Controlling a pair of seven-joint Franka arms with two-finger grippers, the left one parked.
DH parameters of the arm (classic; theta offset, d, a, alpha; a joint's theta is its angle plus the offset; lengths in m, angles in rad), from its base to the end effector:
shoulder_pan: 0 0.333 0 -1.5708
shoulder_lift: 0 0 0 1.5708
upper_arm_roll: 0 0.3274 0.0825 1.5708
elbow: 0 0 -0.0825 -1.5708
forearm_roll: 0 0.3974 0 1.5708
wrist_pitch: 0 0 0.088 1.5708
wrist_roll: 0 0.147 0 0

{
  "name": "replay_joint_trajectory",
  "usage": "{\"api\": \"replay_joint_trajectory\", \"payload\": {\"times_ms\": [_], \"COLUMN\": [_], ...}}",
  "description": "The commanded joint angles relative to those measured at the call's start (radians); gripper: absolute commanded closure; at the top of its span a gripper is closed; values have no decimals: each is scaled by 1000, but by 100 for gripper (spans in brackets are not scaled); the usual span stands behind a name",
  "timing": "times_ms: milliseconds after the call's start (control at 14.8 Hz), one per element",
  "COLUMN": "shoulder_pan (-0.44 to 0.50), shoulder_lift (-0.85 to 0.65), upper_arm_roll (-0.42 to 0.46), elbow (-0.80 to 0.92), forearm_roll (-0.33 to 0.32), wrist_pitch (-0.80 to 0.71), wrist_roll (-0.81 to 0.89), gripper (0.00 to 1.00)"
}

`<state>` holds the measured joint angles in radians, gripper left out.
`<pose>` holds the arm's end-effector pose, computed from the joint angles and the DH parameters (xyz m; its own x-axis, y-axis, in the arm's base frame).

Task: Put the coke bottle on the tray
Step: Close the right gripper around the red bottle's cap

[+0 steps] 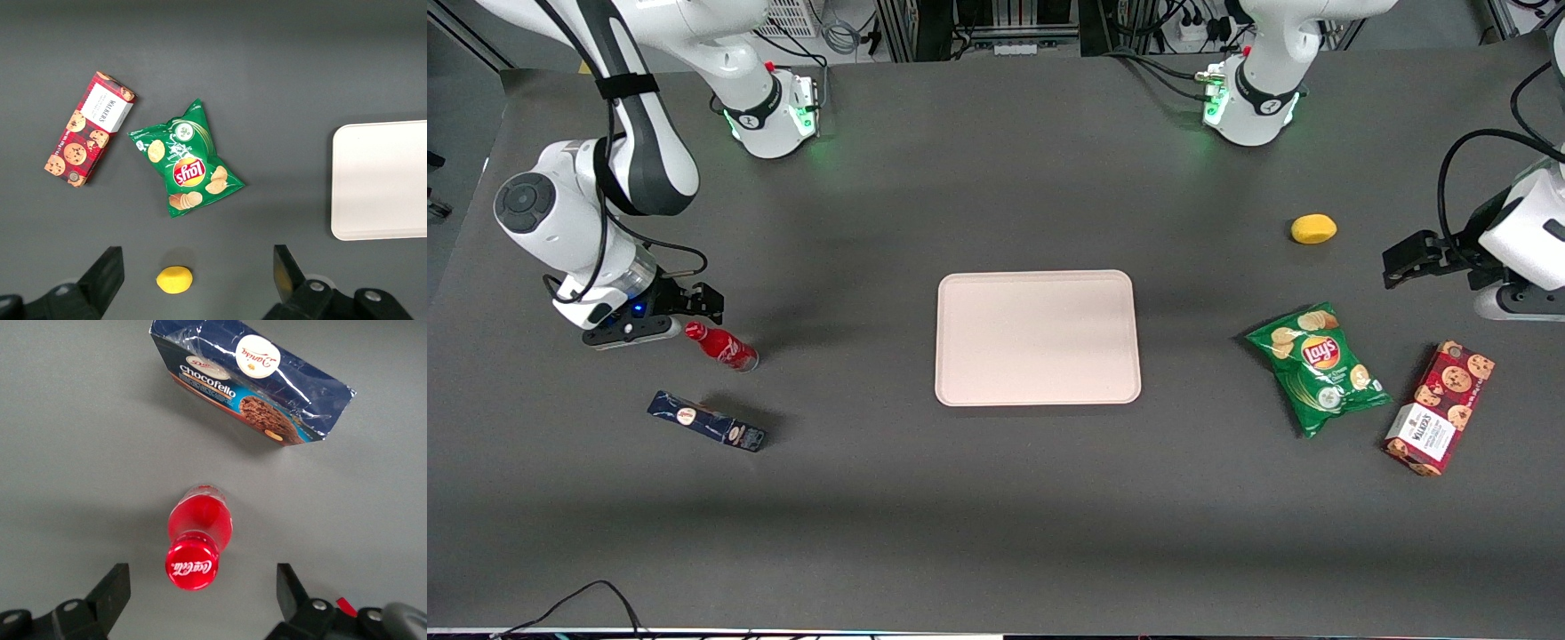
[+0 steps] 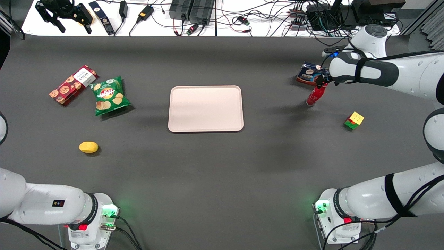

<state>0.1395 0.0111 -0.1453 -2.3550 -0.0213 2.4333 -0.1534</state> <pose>0.5209 -0.0037 0.2928 0.9845 0.1632 0.0638 0.1618 -0.9865 0.0266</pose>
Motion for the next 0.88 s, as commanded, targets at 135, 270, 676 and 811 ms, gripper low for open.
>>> {"api": "replay_joint_trajectory", "payload": {"times_ms": [135,270,676,811], "shoulder_pan": [-5,-5,-5,-5], "shoulder_lift": [21,24,36,36], "upper_arm_roll": [0,0,0,0], "elbow": [19,25,39,40], "forearm_roll": [9,11,12,12], "wrist_pitch": [13,13,13,12], "wrist_roll": [-34,-40,-46,-48], "gripper": [13,18,32,41]}}
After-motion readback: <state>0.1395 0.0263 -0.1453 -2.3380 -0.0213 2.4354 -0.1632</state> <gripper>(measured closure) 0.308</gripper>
